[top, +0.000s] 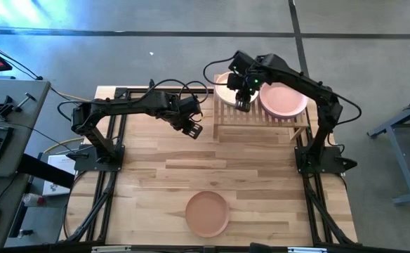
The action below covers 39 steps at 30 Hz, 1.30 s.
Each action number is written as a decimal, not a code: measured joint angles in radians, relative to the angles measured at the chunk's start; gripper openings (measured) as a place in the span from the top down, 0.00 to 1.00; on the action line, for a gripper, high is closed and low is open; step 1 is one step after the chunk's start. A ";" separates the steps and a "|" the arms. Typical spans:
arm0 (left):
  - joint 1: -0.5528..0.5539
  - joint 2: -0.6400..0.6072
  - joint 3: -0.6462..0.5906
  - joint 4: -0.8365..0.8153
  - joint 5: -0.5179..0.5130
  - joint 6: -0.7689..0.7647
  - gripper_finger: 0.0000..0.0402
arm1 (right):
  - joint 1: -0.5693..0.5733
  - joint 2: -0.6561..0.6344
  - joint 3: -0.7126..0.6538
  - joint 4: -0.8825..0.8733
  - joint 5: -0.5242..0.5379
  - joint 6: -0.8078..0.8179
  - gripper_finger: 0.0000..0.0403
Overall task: Place and stack plates onto a shelf
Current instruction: Stack the white plate on the blue plate on the shelf
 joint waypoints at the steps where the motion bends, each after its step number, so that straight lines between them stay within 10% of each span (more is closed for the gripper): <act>1: 0.000 0.000 0.000 0.000 0.000 0.000 0.74 | 0.001 0.002 0.000 0.000 0.000 0.000 0.71; 39: -0.001 0.000 -0.001 0.007 0.008 0.007 0.74 | 0.007 0.070 0.029 -0.035 0.080 0.042 0.71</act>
